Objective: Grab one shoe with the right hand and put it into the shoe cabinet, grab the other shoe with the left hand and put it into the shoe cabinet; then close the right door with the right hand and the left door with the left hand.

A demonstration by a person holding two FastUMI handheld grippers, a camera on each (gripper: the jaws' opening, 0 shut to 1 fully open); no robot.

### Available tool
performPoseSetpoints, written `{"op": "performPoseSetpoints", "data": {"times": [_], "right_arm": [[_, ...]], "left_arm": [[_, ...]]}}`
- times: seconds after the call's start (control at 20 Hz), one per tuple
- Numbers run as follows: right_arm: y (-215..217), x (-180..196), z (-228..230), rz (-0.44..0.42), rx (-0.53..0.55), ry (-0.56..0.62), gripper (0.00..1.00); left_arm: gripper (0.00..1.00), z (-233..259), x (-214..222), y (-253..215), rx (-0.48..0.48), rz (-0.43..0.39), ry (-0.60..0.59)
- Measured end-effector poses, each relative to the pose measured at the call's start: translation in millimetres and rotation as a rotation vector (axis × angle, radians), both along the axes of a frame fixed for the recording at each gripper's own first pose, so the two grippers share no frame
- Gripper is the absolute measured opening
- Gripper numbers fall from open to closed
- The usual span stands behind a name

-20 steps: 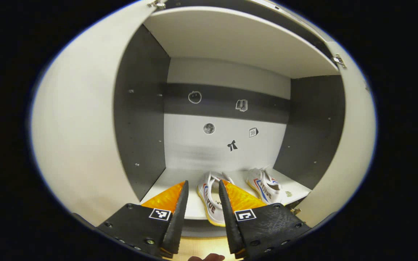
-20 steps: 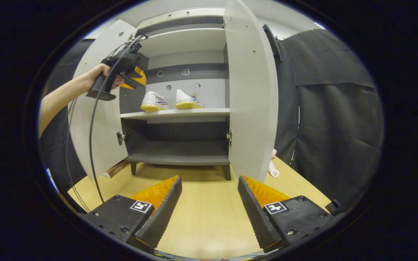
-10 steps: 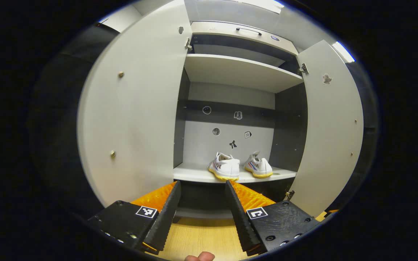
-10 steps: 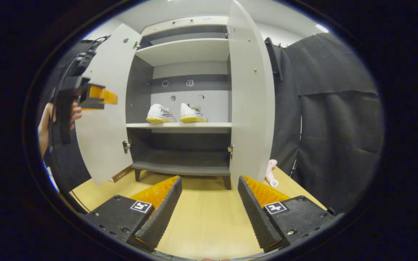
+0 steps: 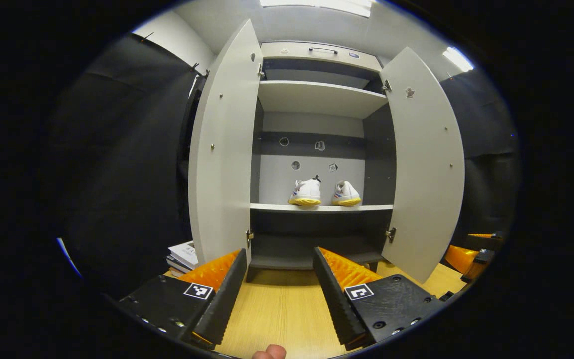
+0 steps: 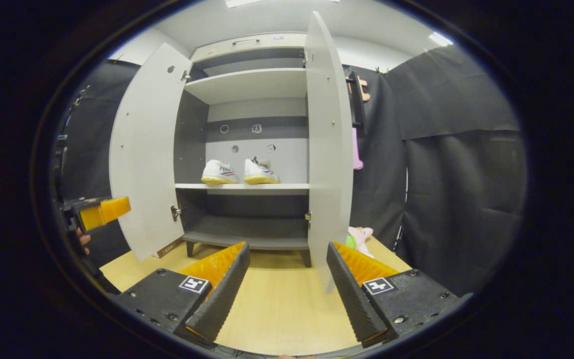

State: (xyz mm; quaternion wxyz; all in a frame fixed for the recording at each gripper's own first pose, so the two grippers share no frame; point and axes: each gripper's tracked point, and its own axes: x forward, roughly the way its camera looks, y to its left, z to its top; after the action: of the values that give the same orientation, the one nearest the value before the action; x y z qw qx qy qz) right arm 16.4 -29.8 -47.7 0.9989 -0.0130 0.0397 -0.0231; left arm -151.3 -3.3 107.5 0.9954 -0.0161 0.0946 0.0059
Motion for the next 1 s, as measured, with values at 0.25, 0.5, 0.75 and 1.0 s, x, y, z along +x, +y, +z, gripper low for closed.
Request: {"op": "performPoseSetpoints", "data": {"times": [0.25,0.5,0.75,1.0], "right_arm": [[-4,-10,1,-0.006,-0.010,0.003,0.98],[-15,-26,18,-0.015,-0.010,-0.016,0.98],[-60,-28,73,-0.075,-0.030,-0.086,0.99],[-136,-2,155,-0.191,-0.042,-0.182,0.99]], "left_arm": [[0.86,2,-15,-16,0.017,-0.029,-0.014],[0.86,-1,-14,-24,0.014,-0.055,-0.007],[0.86,-6,-15,-26,0.013,-0.065,0.000],[0.86,-7,-18,-21,0.011,-0.054,-0.003]]}}
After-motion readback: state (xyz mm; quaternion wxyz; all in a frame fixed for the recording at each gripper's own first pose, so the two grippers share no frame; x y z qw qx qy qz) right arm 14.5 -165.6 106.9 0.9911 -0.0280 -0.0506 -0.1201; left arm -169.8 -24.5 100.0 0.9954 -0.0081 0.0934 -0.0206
